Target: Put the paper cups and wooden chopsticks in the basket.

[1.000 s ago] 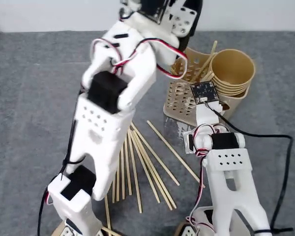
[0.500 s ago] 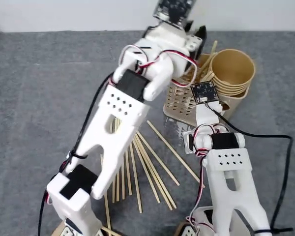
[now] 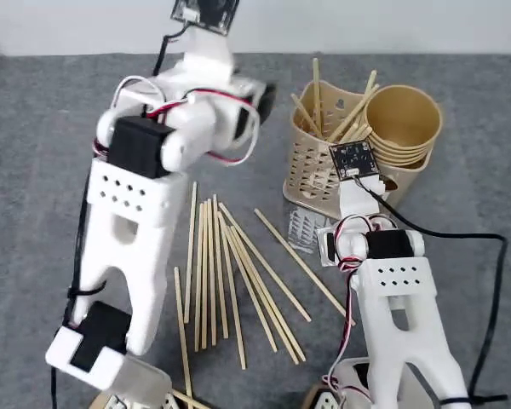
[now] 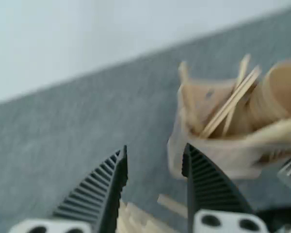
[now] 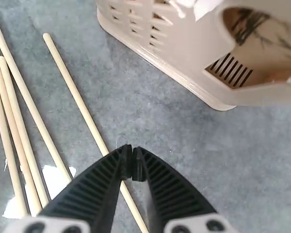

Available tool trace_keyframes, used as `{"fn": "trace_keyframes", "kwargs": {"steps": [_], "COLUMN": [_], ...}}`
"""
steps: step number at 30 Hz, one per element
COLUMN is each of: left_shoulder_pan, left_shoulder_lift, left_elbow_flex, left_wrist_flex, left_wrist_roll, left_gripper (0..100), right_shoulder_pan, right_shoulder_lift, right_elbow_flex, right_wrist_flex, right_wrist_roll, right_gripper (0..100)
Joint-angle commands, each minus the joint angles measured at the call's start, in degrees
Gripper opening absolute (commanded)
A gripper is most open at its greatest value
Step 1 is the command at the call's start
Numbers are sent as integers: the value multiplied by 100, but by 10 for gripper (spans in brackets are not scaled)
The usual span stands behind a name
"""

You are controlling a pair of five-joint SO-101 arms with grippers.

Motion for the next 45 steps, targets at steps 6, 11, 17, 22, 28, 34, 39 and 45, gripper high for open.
{"fn": "trace_keyframes", "kwargs": {"steps": [6, 11, 17, 22, 28, 34, 39, 45], "left_shoulder_pan": [-1037, -1081, -1090, -1345, -1442, -1433, -1327, -1029], "left_shoulder_lift": [44, 325, 730, 1257, 2119, 2840, 3138, 3279], "left_elbow_flex": [716, 2281, 3846, 4154, 4136, 3785, 3486, 3486], "left_wrist_flex": [1143, 967, -211, -633, -747, -791, -721, -659], "left_wrist_roll": [-316, -659, -651, -668, -686, -651, -668, -686], "left_gripper": [186, 188, 219, 250, 250, 245, 130, 13], "right_shoulder_pan": [31, 31, 31, 31, 31, 31, 40, 57], "right_shoulder_lift": [-171, -154, -145, -145, -154, -171, -180, -189], "right_elbow_flex": [-26, -26, -26, -26, -26, -26, -18, -18], "right_wrist_flex": [-101, -101, -101, -101, -101, -101, -101, -101], "right_wrist_roll": [-18, -26, -35, -35, -26, -26, -18, -18], "right_gripper": [8, 8, 8, 8, 8, 8, 8, 8]}}
